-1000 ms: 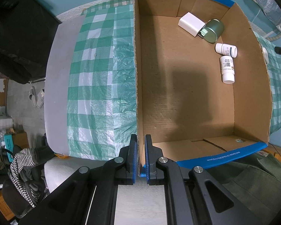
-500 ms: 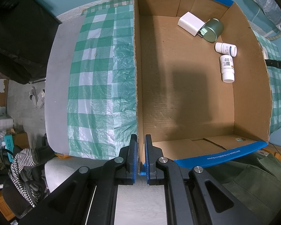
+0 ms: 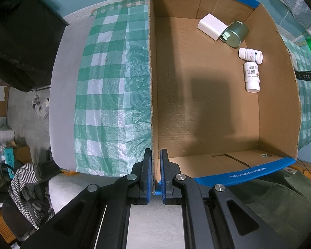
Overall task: Organize rigid objects
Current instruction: 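Move the right gripper back to the pink-gold SANY lighter, then grasp the SANY lighter with the right gripper and lift, then carry the lighter with the right gripper over the box, then open the right gripper to drop the lighter into the box, then move the right gripper back toward the white oval case, then grasp the white oval case with the right gripper and lift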
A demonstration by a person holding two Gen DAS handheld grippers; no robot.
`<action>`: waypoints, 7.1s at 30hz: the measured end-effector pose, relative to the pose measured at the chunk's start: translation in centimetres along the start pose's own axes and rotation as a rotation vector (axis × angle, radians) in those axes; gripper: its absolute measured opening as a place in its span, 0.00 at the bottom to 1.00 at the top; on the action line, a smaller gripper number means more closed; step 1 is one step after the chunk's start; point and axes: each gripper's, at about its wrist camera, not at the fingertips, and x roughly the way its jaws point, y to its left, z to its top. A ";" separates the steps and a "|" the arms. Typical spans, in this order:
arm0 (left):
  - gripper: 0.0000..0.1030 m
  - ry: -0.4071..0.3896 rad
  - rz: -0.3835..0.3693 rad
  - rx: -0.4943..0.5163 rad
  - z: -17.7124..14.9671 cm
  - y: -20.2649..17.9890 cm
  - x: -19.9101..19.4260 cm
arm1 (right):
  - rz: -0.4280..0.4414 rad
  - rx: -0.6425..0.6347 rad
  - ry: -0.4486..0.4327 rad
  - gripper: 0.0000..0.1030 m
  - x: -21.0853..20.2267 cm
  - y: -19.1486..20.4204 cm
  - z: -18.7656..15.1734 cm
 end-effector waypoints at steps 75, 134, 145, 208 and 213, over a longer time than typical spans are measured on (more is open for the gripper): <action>0.07 -0.003 -0.003 0.001 -0.3 0.2 0.1 | 0.079 -0.328 -0.127 0.22 -11.8 16.3 4.6; 0.07 -0.007 -0.007 0.004 -0.2 0.2 0.1 | 0.009 -0.232 -0.119 0.56 -12.8 10.6 3.5; 0.07 -0.005 -0.006 0.002 -0.3 0.3 0.0 | -0.038 -0.010 -0.062 0.57 -9.1 0.9 3.1; 0.07 0.000 0.011 -0.033 -0.6 0.4 0.2 | -0.038 0.238 0.026 0.36 -0.9 -8.8 1.6; 0.07 -0.001 0.010 -0.031 -0.5 0.3 0.2 | -0.029 0.198 0.017 0.36 -2.2 -8.0 1.5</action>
